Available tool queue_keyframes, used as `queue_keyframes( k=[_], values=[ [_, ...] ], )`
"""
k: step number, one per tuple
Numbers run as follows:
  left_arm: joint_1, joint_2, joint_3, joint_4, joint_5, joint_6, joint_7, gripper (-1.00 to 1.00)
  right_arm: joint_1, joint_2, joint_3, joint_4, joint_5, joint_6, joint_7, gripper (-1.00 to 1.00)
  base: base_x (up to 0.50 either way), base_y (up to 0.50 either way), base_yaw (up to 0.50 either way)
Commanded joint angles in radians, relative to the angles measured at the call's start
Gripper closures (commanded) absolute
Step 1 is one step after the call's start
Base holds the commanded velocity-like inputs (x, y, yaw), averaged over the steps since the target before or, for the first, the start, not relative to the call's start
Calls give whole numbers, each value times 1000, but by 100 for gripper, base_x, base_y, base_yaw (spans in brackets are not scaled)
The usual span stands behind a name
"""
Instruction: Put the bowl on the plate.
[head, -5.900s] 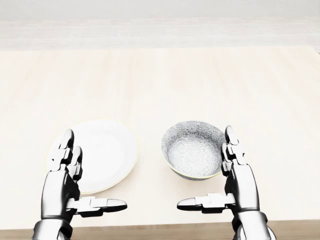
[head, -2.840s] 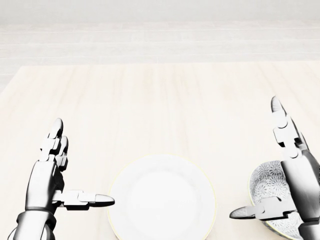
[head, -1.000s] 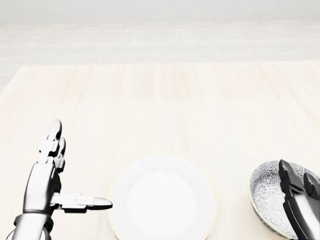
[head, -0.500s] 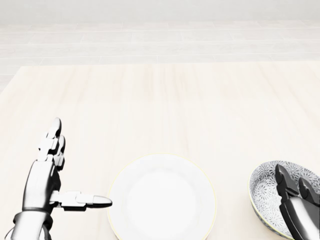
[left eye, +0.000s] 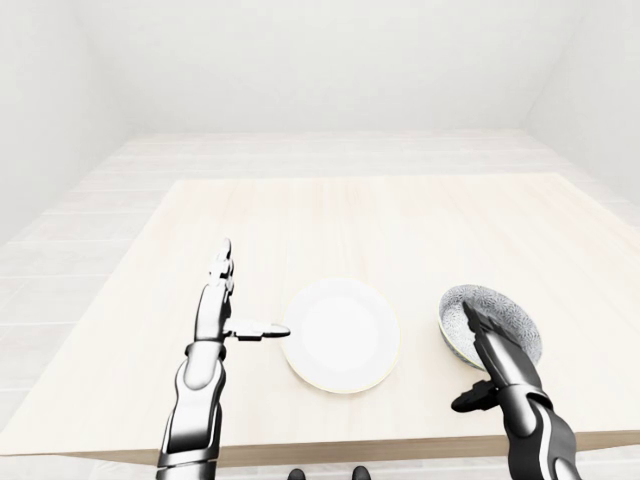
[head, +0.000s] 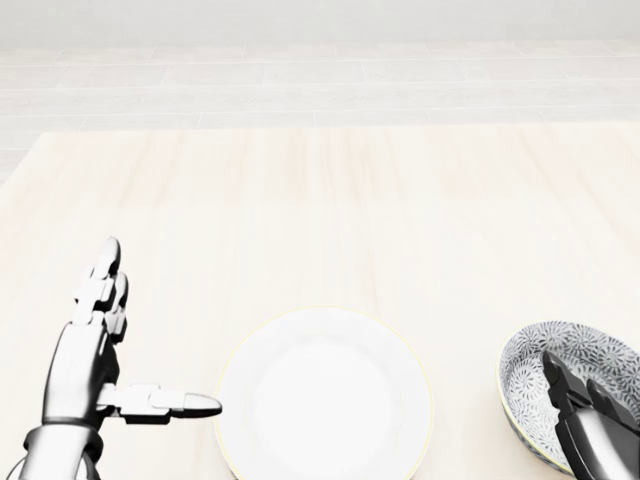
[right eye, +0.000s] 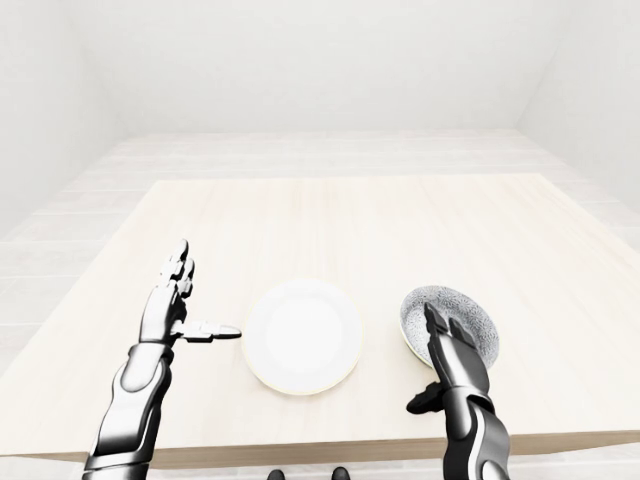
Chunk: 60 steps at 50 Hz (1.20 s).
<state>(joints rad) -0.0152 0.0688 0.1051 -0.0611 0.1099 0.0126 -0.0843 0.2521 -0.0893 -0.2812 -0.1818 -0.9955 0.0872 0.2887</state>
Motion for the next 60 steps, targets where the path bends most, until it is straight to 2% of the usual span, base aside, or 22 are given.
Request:
queue_keyframes(
  k=[1, 2, 4, 5, 7, 11, 19, 22, 30, 60],
  values=[
    [1, -1, 1, 1, 1, -1, 1, -100, 6, 0, 7, 15, 12, 0, -9, -78, 0, 0, 0],
    [1, -1, 1, 3, 3, -2, 2, -100, 6, 0, 8, 15, 13, 0, -8, -67, 0, 0, 0],
    [2, -1, 1, 3, 1, -2, 2, -100, 7, 0, 9, 14, 14, 0, -5, -59, 0, 0, 0],
    [3, 0, 2, 4, 2, -4, 3, -100, 8, 0, 8, 9, 15, 0, -3, -45, 0, 0, 0],
    [4, 0, 2, 4, 1, -5, 1, -100, 9, -1, 8, 6, 15, 0, 0, -41, 0, 0, 0],
    [6, 0, 3, 3, 0, -5, -1, -100, 14, -1, 7, 0, 16, 0, 3, -21, 0, 0, 0],
    [7, 0, 3, 5, 1, -9, 0, -100, 13, 1, 4, -6, 14, 0, 1, -4, 0, 0, 0],
    [7, 1, 4, 3, 1, -8, -1, -100, 14, 1, 3, -12, 16, 0, 6, 12, 0, 0, 0],
    [9, 1, 6, -3, 0, -6, -3, -100, 17, 3, -2, -21, 18, 0, 11, 26, 0, 0, 0],
    [9, 0, 6, -6, -2, -6, -6, -100, -8, 3, -5, -120, -33, 0, 76, 50, 0, 0, 0]
  ],
)
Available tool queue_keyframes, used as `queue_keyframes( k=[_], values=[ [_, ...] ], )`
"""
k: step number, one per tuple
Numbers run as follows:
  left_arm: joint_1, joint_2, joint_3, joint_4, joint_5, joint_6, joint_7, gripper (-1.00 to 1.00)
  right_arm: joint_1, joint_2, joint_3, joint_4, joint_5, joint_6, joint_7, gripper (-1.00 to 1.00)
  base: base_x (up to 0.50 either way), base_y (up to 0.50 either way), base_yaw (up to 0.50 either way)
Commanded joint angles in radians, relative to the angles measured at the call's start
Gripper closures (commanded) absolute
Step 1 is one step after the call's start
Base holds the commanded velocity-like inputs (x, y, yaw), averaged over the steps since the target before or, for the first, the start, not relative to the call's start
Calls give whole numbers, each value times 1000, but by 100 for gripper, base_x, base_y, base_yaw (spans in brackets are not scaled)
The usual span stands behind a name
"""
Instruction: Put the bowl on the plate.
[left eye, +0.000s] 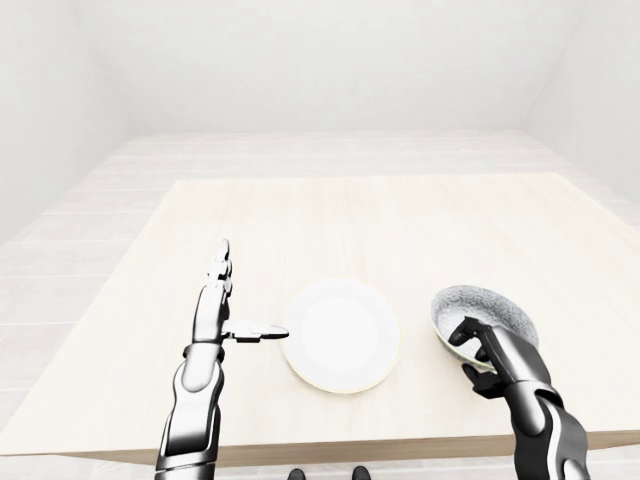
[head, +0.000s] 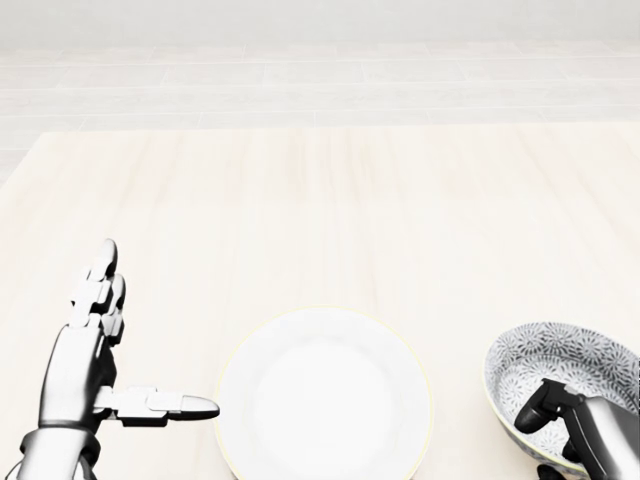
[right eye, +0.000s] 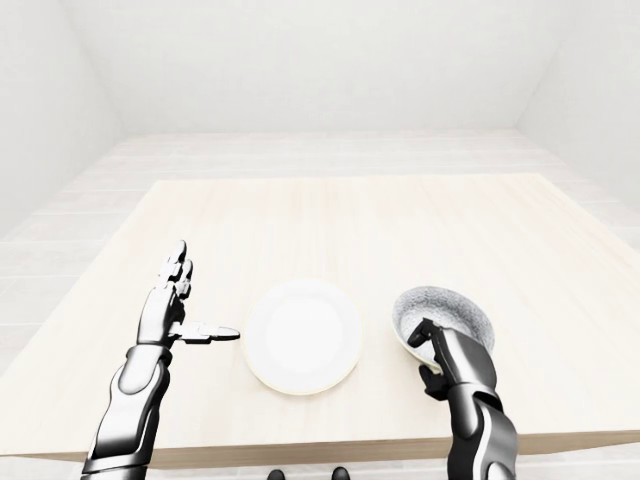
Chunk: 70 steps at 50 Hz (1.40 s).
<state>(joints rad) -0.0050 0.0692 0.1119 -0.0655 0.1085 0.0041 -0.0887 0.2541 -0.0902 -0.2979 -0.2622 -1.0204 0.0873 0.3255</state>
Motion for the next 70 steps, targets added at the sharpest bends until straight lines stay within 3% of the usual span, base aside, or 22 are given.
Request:
queue_keyframes(
  k=[1, 16, 32, 48, 53, 70],
  values=[
    [-1, -1, -1, -2, -1, 3, -1, -100, -10, 4, 12, -40, -9, 0, 40, 50, 0, 0, 0],
    [-30, -3, -11, 8, 4, 16, 8, -100, -88, -8, 50, -142, -101, 0, 154, 55, 0, 0, 0],
    [-35, 0, -14, 16, 3, 13, 7, -100, -178, -23, 101, -177, -161, 0, 217, 62, 0, 0, 0],
    [-22, 0, -9, 2, 2, 13, 6, -100, -326, 3, 238, -140, -251, 0, 269, 67, 0, 0, 0],
    [-20, 1, -7, 6, 0, 9, 5, -100, -428, 30, 311, -71, -266, 0, 269, 67, 0, 0, 0],
    [-13, 12, 15, -18, -3, 24, 0, -100, -470, 74, 391, -26, -279, 0, 250, 67, 0, 0, 0]
  ],
)
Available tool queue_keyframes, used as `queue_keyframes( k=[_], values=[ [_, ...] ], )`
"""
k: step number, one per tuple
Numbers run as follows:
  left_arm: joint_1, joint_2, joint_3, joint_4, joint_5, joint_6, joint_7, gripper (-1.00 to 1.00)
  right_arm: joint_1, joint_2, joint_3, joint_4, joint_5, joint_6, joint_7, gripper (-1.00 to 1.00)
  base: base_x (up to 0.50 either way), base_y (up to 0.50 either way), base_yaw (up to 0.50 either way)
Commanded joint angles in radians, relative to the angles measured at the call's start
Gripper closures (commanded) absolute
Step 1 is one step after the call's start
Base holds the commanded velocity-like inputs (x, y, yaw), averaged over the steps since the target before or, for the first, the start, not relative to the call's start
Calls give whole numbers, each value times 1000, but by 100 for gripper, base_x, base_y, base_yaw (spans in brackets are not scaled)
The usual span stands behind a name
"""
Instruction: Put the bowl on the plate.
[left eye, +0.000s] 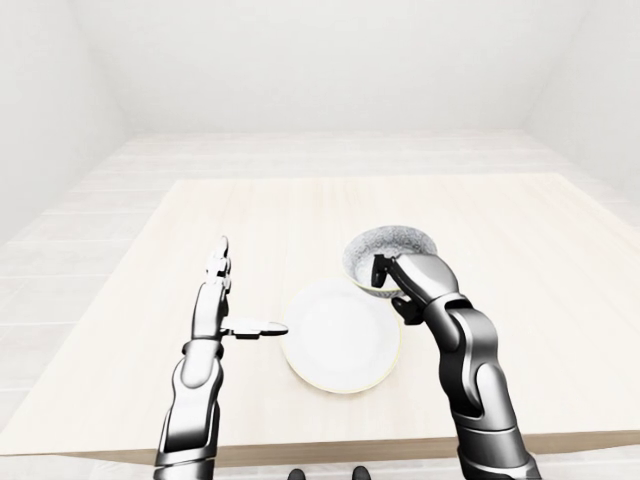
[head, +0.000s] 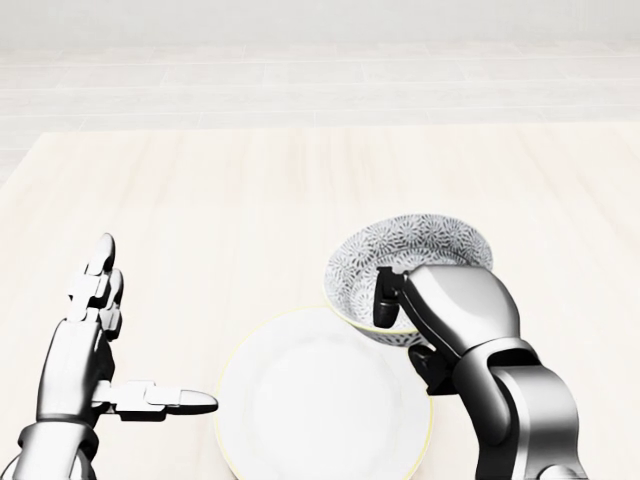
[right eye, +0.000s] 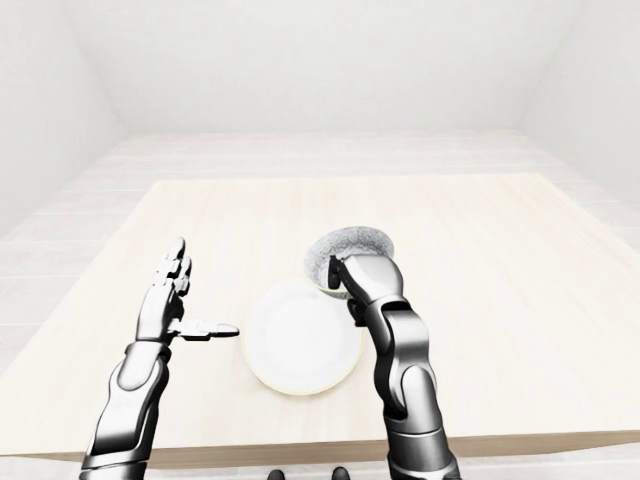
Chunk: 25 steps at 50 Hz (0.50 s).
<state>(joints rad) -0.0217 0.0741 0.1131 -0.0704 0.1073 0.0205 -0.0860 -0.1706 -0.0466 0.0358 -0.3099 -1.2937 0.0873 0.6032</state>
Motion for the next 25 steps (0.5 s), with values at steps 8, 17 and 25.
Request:
queue_keyframes(
  k=[8, 17, 25],
  values=[
    [5, 17, 33, -36, -2, 26, -8, -100, -65, 57, 88, 41, 1, 0, -43, 67, 0, 0, 0],
    [11, 22, 46, -37, 3, 21, -11, -100, -34, 89, 120, 29, 35, 0, -75, 69, 0, 0, 0],
    [12, 20, 50, -30, 5, 14, -13, -100, 9, 111, 157, 15, 46, 0, -107, 68, 0, 0, 0]
  ],
)
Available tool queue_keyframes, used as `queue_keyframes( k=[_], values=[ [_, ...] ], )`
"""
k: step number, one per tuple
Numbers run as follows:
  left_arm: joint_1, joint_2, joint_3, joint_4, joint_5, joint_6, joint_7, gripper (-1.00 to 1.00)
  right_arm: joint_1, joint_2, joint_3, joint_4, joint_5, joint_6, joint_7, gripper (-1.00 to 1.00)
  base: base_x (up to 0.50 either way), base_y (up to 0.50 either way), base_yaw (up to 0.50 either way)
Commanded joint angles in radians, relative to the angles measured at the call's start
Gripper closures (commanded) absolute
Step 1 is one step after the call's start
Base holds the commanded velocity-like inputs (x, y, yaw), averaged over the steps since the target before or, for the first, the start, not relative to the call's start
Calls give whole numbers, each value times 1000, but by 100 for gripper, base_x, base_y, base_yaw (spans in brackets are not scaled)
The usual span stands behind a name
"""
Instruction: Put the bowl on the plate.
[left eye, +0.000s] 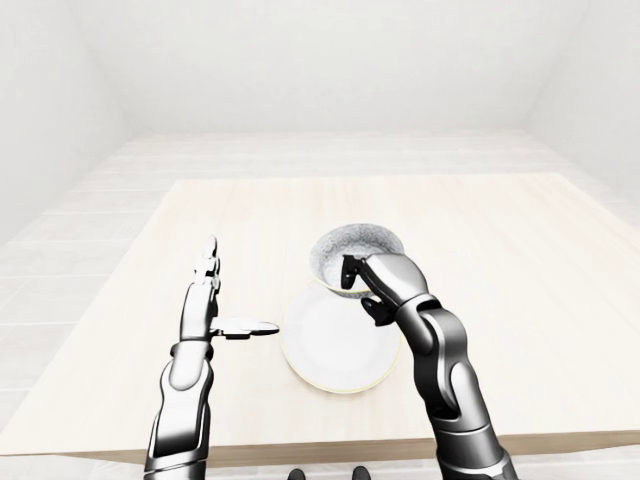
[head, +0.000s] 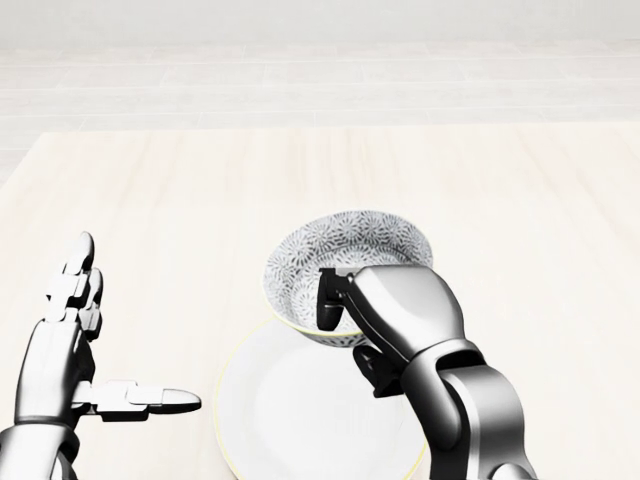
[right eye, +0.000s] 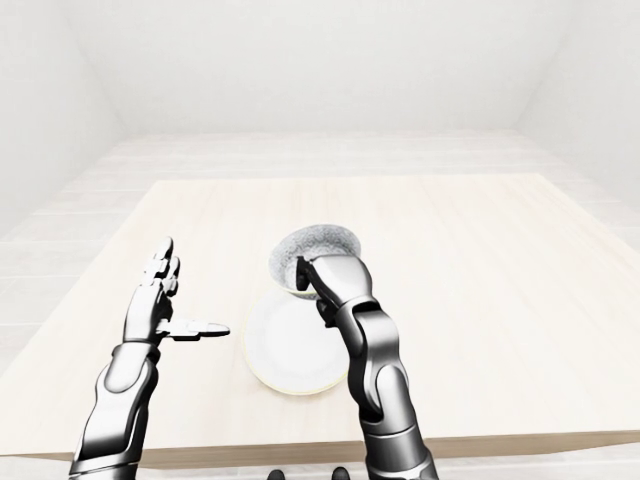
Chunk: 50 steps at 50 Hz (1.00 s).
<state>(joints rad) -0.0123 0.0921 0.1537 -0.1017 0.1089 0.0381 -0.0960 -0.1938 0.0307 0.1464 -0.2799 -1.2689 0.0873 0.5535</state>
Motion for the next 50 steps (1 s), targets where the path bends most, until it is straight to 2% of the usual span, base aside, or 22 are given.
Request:
queue_keyframes(
  k=[1, 12, 28, 50],
  values=[
    [3, 2, 9, 2, 4, -3, -3, -100, 32, 33, 47, -15, 22, 0, -57, 68, 0, 0, 0],
    [-16, 7, 13, 12, 0, 2, -2, -100, 84, 49, 96, 40, 71, 0, -138, 68, 0, 0, 0],
    [-33, 11, 8, 37, 3, -8, 3, -100, 135, 38, 119, 54, 128, 0, -215, 69, 0, 0, 0],
    [-23, 11, 9, 45, 8, -22, 1, -100, 172, 19, 131, 58, 152, 0, -247, 68, 0, 0, 0]
  ],
)
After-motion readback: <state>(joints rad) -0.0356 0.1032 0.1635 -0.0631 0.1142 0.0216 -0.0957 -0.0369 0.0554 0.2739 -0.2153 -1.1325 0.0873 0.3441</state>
